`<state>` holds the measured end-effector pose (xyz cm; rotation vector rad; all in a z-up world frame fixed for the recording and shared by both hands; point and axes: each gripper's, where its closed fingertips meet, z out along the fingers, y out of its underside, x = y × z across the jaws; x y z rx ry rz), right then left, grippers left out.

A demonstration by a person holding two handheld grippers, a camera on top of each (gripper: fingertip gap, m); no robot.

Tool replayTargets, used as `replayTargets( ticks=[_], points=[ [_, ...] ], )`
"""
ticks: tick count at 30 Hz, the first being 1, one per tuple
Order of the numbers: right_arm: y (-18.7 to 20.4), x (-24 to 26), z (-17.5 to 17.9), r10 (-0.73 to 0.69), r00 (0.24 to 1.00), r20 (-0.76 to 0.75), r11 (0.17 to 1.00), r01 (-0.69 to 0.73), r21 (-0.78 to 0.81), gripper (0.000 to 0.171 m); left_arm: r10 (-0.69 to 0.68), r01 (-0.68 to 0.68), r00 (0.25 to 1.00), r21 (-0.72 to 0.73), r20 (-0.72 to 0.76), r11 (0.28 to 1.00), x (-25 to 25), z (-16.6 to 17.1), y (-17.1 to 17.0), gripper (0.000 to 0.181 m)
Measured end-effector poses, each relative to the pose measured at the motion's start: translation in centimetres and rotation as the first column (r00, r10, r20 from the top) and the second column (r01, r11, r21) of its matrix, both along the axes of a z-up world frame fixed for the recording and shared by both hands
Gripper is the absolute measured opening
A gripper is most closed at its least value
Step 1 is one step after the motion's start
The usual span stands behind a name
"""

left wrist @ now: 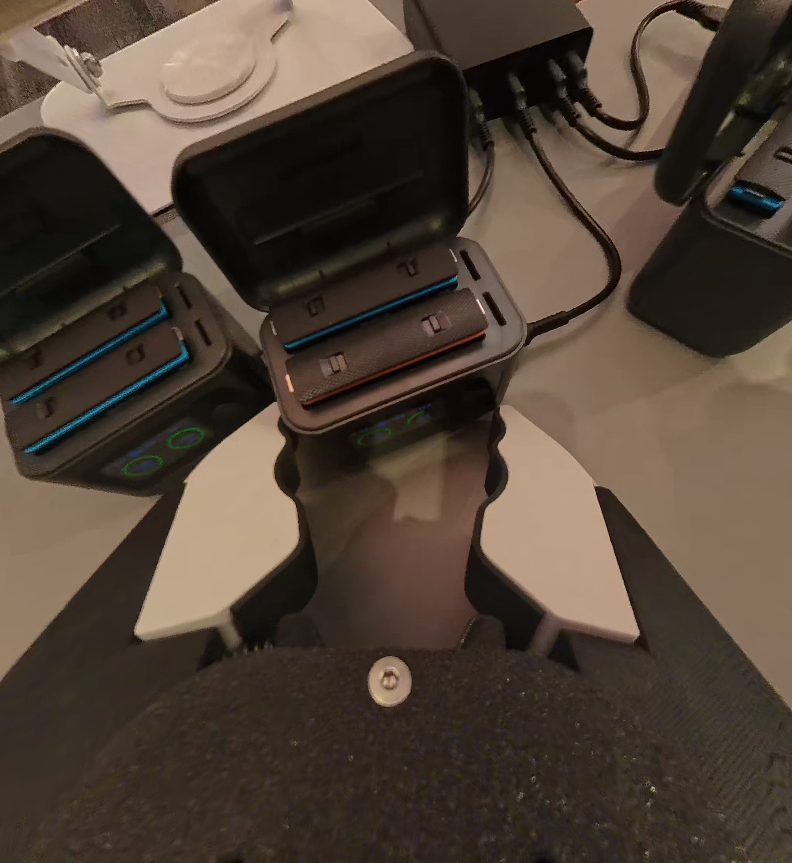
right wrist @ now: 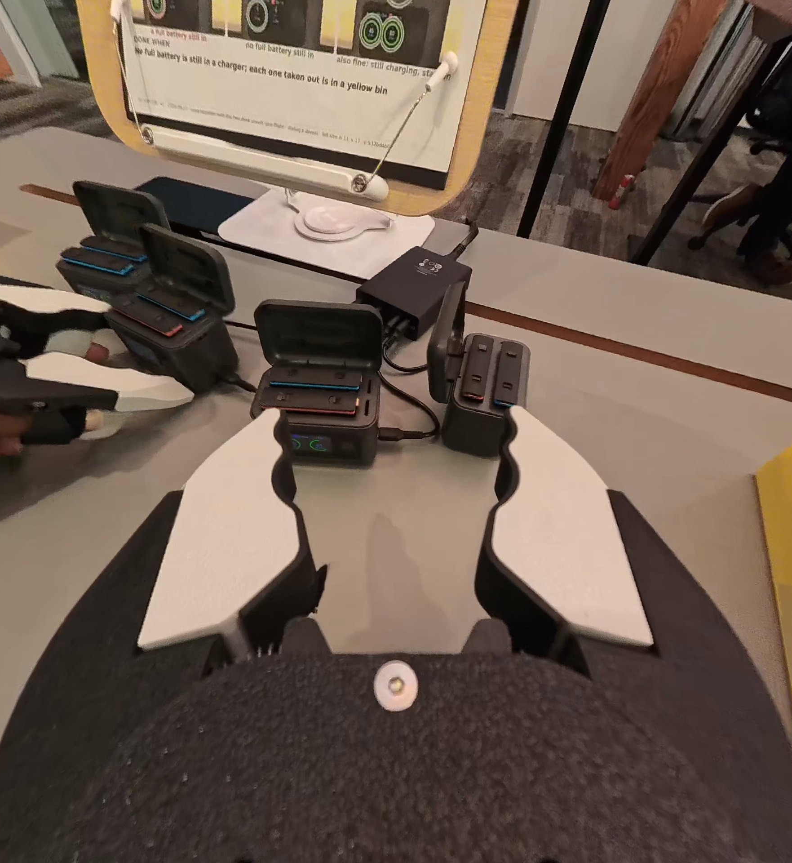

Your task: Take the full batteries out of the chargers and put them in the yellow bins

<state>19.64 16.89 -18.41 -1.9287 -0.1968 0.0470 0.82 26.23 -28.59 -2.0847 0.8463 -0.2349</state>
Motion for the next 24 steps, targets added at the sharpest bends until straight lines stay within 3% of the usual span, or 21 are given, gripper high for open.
replayTargets(
  ticks=[6, 16, 19, 24],
  points=[
    [0.0, -0.1, 0.1, 0.006, 1.0, -0.006, 1.0, -0.006, 0.021, 0.082, -0.098, 0.099, 0.995, 0.039, -0.024, 0.994, 2.7, 0.2, -1.9, 0.063],
    [0.0, 0.0, -0.6, 0.01, 1.0, 0.017, 1.0, -0.01, 0.017, 0.08, -0.139, 0.138, 0.99, 0.066, 0.012, 0.988, 1.8, 0.9, -2.5, 0.075],
    [0.0, 0.2, -0.7, 0.007, 1.0, 0.008, 1.0, -0.007, 0.013, 0.079, -0.098, 0.088, 0.991, 0.107, 0.089, 0.99, -1.0, 2.6, -1.5, 0.072],
    [0.1, 0.1, -1.2, 0.011, 1.0, 0.01, 1.0, -0.011, 0.002, 0.078, 0.102, -0.134, 0.969, 0.137, 0.224, 0.981, -8.8, 4.6, 2.3, 0.071]
  ],
)
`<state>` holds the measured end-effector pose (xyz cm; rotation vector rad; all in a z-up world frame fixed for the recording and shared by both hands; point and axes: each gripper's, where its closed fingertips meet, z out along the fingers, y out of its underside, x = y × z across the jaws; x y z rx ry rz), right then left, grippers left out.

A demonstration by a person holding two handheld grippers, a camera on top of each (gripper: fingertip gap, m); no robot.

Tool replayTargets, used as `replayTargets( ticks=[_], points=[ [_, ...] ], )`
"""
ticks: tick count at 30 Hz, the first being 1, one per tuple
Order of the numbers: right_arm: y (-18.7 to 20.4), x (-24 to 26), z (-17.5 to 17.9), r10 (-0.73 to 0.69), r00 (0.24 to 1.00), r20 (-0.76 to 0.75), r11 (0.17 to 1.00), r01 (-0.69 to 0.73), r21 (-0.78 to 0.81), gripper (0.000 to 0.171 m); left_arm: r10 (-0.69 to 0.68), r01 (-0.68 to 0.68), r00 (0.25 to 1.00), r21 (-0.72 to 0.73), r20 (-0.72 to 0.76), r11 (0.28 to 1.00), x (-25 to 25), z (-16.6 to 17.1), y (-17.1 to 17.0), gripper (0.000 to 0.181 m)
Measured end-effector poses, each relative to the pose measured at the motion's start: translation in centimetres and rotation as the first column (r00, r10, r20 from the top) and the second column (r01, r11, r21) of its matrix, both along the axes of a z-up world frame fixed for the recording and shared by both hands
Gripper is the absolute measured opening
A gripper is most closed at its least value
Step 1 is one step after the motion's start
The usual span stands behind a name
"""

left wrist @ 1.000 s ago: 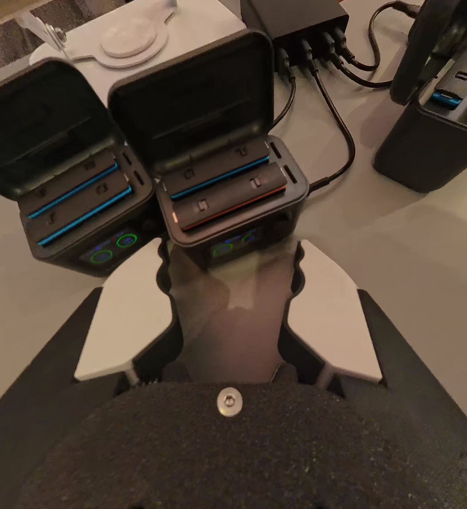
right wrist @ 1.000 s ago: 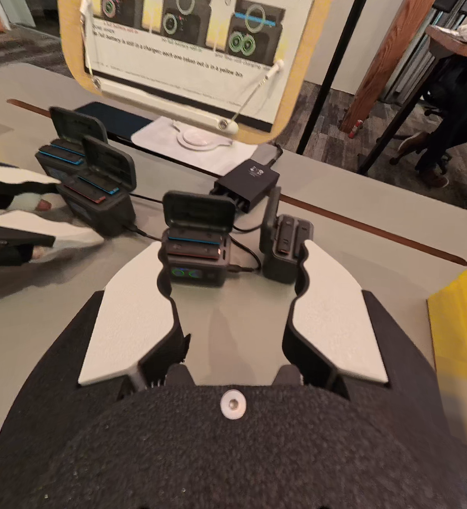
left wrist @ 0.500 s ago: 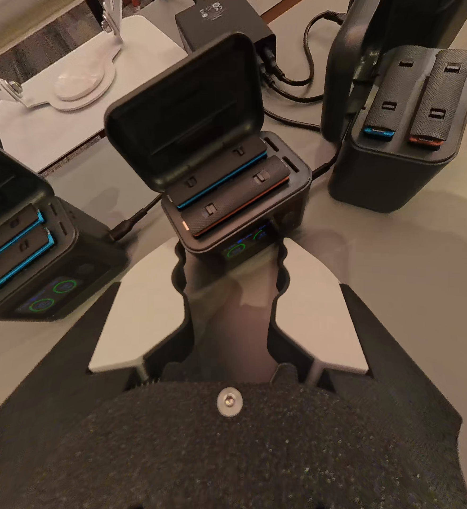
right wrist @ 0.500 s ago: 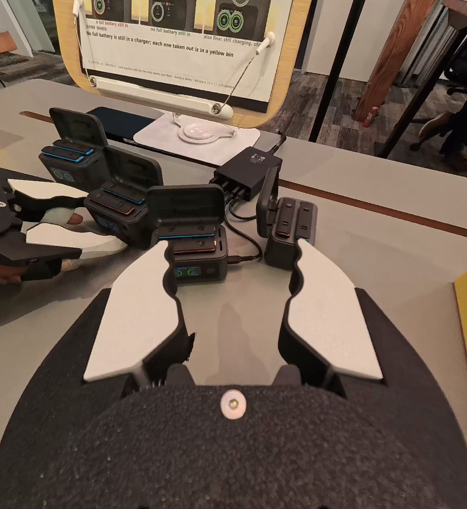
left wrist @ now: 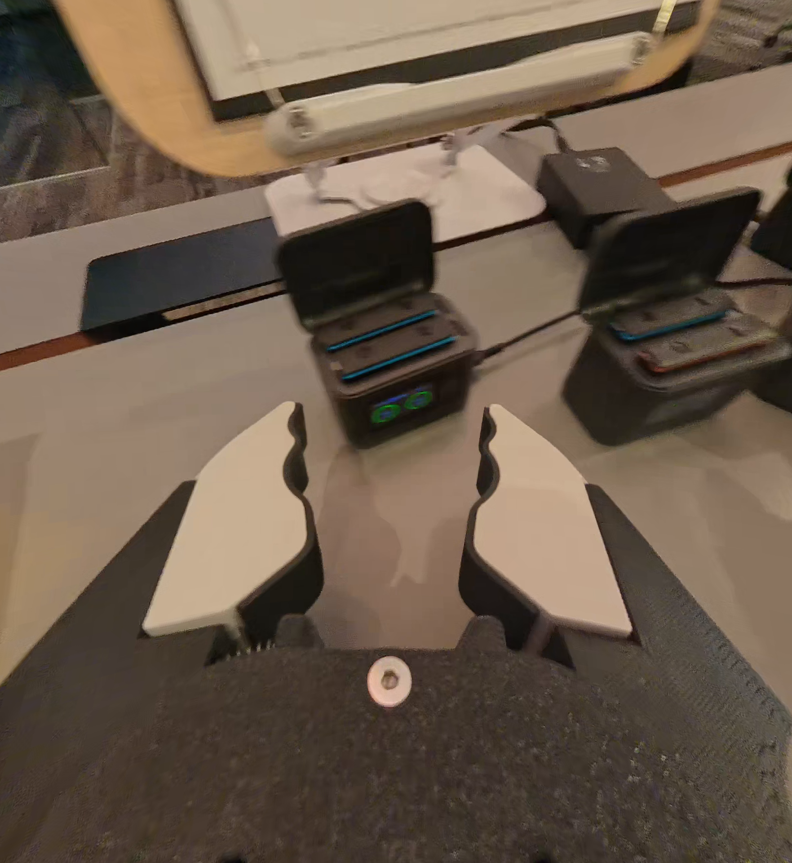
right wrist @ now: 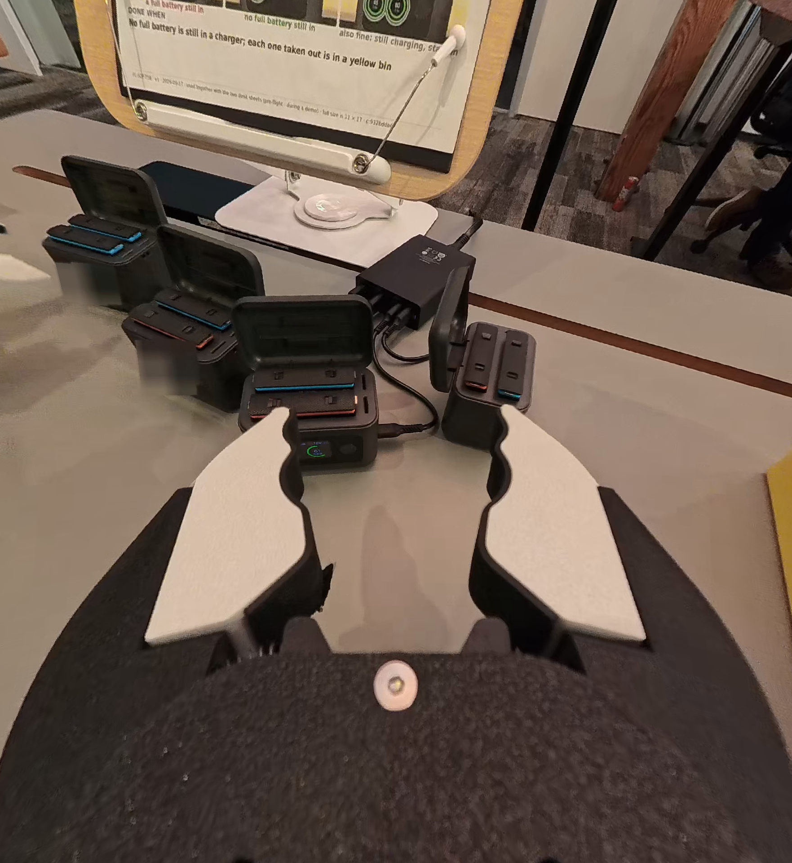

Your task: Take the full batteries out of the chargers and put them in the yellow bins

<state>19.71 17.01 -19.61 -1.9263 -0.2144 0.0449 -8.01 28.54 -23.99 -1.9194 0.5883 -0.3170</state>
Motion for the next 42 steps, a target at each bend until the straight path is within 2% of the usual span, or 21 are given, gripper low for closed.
replayTargets(
  ticks=[3, 6, 8, 11, 13, 17, 19, 21, 27, 35, 42],
  points=[
    [0.1, -0.3, -0.4, 0.008, 1.0, 0.003, 1.0, -0.008, -0.012, 0.078, -0.005, 0.005, 0.998, -0.004, 0.058, 1.0, -1.8, -0.2, 2.1, 0.087],
    [0.1, -0.4, -0.8, 0.017, 1.0, 0.011, 1.0, -0.016, -0.022, 0.077, -0.18, 0.188, 0.979, -0.078, 0.099, 0.979, -0.7, -1.0, 2.7, 0.1],
    [0.1, -0.5, -0.9, 0.021, 1.0, 0.012, 0.999, -0.021, -0.025, 0.077, -0.278, 0.282, 0.958, -0.073, 0.064, 0.957, -0.2, -1.2, 3.2, 0.1],
    [0.2, -0.7, -1.4, 0.031, 0.999, 0.01, 0.999, -0.03, -0.037, 0.076, -0.432, 0.425, 0.902, -0.171, -0.007, 0.889, 1.0, -3.0, 3.4, 0.105],
    [0.2, -0.7, -1.7, 0.032, 0.999, 0.02, 0.998, -0.031, -0.046, 0.076, -0.491, 0.469, 0.866, -0.188, -0.097, 0.863, 1.3, -4.0, 4.0, 0.107],
    [0.3, -0.8, -2.2, 0.046, 0.999, 0.024, 0.997, -0.044, -0.063, 0.073, -0.589, 0.554, 0.791, -0.215, -0.164, 0.804, 2.5, -5.0, 4.4, 0.107],
    [0.3, -1.1, -2.7, 0.059, 0.998, 0.027, 0.995, -0.057, -0.077, 0.072, -0.596, 0.566, 0.787, -0.197, -0.162, 0.8, 3.0, -4.7, 4.9, 0.095],
    [0.2, -1.4, -3.1, 0.071, 0.997, 0.041, 0.994, -0.067, -0.089, 0.07, -0.635, 0.602, 0.761, -0.22, -0.134, 0.768, 3.2, -4.8, 4.3, 0.078],
    [0.0, -2.4, -2.7, 0.111, 0.992, 0.066, 0.992, -0.106, -0.069, 0.067, -0.643, 0.613, 0.757, -0.212, -0.118, 0.761, 2.7, -4.5, 1.5, 0.067],
    [-0.8, -5.8, -2.1, 0.227, 0.969, 0.102, 0.974, -0.224, -0.039, 0.064, -0.595, 0.564, 0.795, -0.217, -0.12, 0.797, 3.0, -4.6, -5.2, 0.057],
    [-1.3, -7.9, -2.6, 0.29, 0.947, 0.138, 0.957, -0.287, -0.042, 0.063, -0.5, 0.469, 0.856, -0.208, -0.134, 0.858, 3.7, -4.6, -6.6, 0.058]
  ],
)
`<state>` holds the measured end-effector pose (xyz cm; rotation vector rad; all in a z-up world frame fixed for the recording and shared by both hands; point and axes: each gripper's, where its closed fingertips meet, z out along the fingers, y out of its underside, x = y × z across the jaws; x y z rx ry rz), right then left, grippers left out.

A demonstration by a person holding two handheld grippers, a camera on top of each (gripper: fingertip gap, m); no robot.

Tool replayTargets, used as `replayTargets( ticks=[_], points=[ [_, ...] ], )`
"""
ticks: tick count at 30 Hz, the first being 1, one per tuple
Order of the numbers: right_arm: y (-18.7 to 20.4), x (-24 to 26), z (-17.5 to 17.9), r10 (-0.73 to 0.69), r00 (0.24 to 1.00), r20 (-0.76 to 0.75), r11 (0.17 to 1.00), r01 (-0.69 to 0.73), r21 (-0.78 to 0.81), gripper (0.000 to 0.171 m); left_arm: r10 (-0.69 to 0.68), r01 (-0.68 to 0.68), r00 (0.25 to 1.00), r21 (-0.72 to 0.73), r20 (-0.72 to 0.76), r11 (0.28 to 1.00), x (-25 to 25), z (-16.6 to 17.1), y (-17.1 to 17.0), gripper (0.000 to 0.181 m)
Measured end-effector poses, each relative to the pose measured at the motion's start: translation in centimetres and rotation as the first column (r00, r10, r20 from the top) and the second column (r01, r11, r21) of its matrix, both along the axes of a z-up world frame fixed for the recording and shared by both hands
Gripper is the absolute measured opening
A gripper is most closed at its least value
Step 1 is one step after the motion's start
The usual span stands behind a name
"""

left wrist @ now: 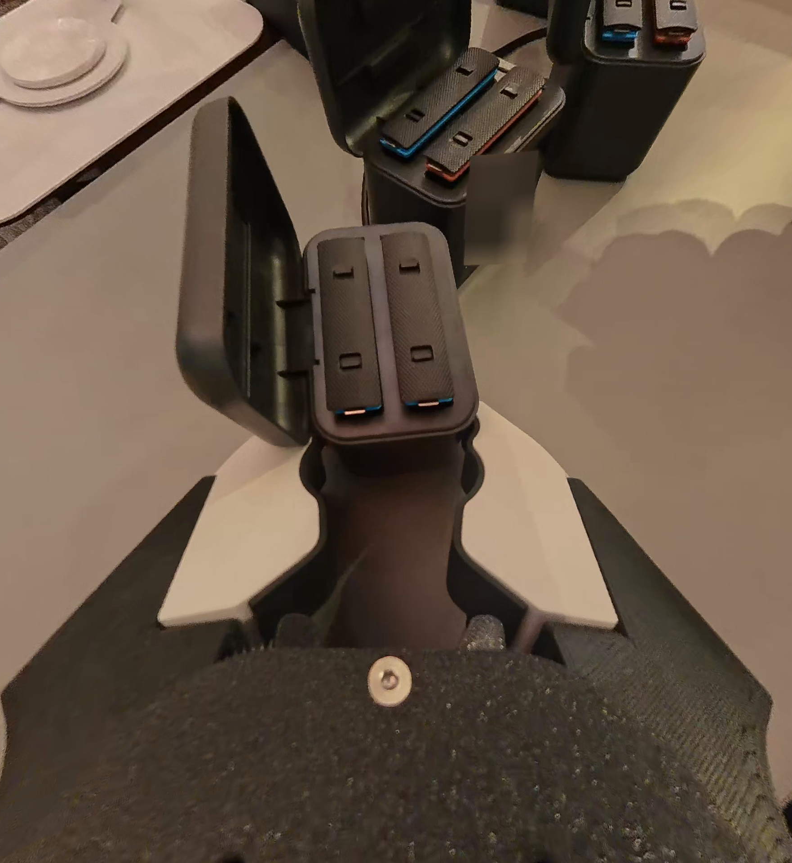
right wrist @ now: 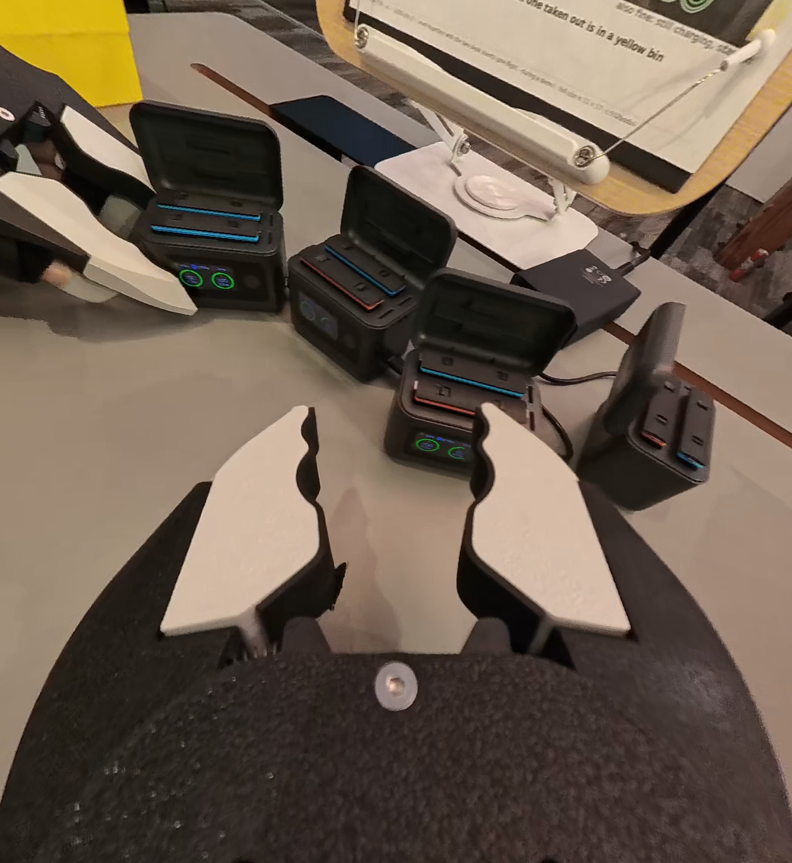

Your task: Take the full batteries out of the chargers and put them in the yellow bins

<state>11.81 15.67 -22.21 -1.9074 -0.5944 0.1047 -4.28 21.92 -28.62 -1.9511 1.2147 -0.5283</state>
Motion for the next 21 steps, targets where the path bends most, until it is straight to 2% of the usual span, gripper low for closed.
replayTargets(
  ticks=[12, 21],
  points=[
    [-0.8, -3.4, -1.7, 0.101, 0.995, 0.011, 0.995, -0.1, -0.023, 0.063, 0.012, -0.012, 1.0, 0.021, -0.005, 1.0, 0.1, 0.0, -0.2, 0.057],
    [-1.0, -4.2, -1.2, 0.12, 0.993, -0.019, 0.993, -0.121, -0.017, 0.063, -0.113, 0.114, 0.993, -0.04, 0.032, 0.993, 2.1, 0.2, -2.7, 0.057]
  ],
)
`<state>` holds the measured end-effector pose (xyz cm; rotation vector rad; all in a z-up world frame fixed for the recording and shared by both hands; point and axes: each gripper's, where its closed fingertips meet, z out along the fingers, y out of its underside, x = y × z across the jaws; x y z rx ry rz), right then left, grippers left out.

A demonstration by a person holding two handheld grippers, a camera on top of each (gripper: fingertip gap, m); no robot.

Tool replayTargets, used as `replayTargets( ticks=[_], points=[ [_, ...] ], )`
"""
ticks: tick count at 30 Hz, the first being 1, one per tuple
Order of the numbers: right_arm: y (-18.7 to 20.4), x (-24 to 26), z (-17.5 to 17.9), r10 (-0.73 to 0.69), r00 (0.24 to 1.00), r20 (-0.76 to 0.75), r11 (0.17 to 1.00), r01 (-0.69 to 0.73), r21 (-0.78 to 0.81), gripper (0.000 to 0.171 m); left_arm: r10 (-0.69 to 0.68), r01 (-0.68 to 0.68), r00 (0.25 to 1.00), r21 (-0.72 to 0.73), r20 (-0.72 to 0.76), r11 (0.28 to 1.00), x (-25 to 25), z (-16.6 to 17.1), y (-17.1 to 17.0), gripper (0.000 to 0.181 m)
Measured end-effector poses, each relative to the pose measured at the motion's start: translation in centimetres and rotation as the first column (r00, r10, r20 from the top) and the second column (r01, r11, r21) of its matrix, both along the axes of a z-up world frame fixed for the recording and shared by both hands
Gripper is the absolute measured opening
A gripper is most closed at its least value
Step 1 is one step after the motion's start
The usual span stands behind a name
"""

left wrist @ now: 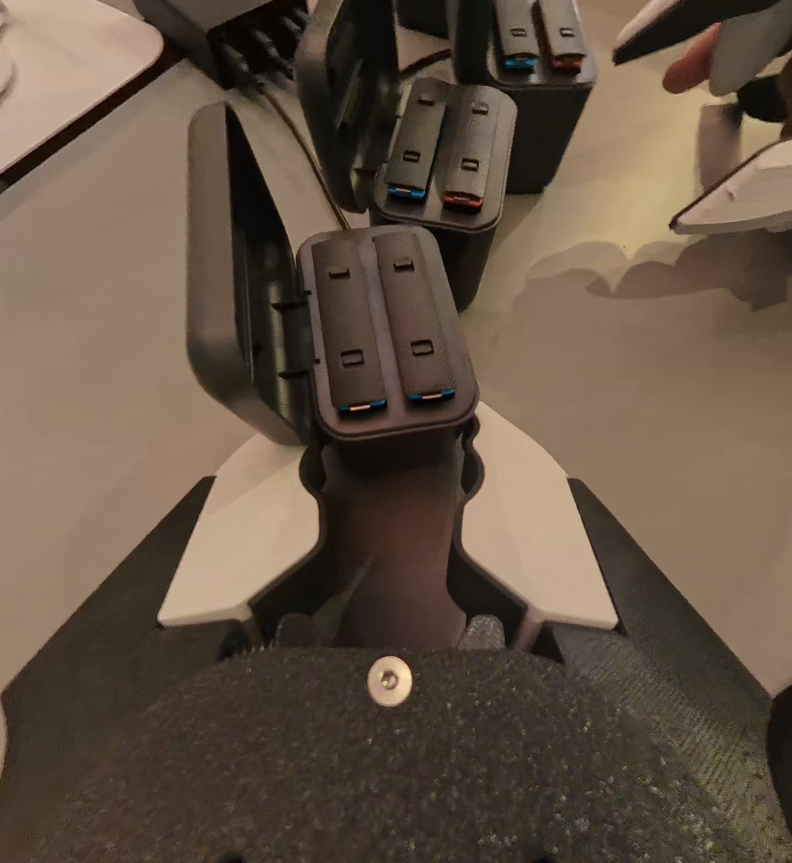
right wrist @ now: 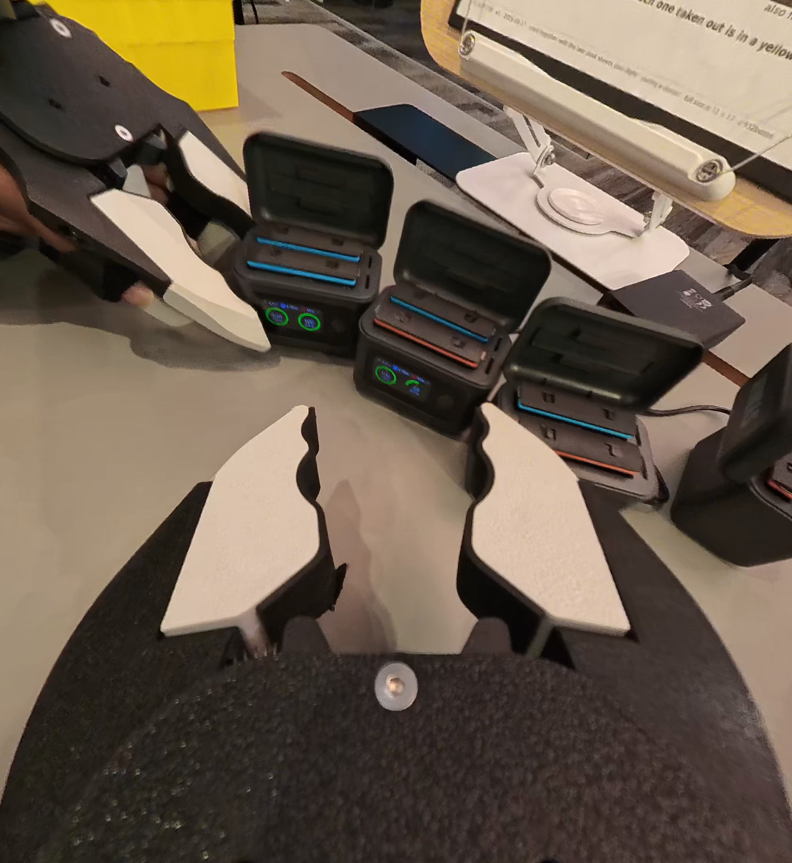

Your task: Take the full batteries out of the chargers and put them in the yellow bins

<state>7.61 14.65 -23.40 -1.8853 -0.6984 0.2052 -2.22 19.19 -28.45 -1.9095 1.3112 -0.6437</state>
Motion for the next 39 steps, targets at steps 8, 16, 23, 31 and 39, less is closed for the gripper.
replayTargets(
  ticks=[8, 16, 23, 31, 39],
  points=[
    [-0.1, -3.7, 0.9, 0.041, 0.997, -0.062, 0.998, -0.043, -0.036, 0.063, -0.029, 0.029, 1.0, 0.019, -0.01, 0.999, 0.6, -0.1, -0.5, 0.057],
    [3.9, -7.6, 0.8, -0.034, 0.998, -0.053, 0.988, 0.025, -0.151, 0.067, -0.025, 0.025, 1.0, 0.03, -0.013, 0.999, 0.6, -0.1, -0.5, 0.057],
    [4.4, -8.4, -0.6, -0.07, 0.997, 0.019, 0.97, 0.073, -0.23, 0.061, -0.024, 0.024, 1.0, 0.022, -0.01, 0.999, 0.6, -0.1, -0.5, 0.057],
    [4.5, -8.6, -1.0, -0.08, 0.997, -0.005, 0.954, 0.075, -0.29, 0.06, -0.02, 0.021, 1.0, 0.025, -0.015, 0.999, 0.6, -0.1, -0.5, 0.057],
    [4.6, -8.7, -0.9, -0.079, 0.997, -0.024, 0.965, 0.07, -0.251, 0.059, 0.0, 0.004, 0.998, 0.059, -0.056, 0.998, 0.5, -0.5, -0.2, 0.059]
  ],
)
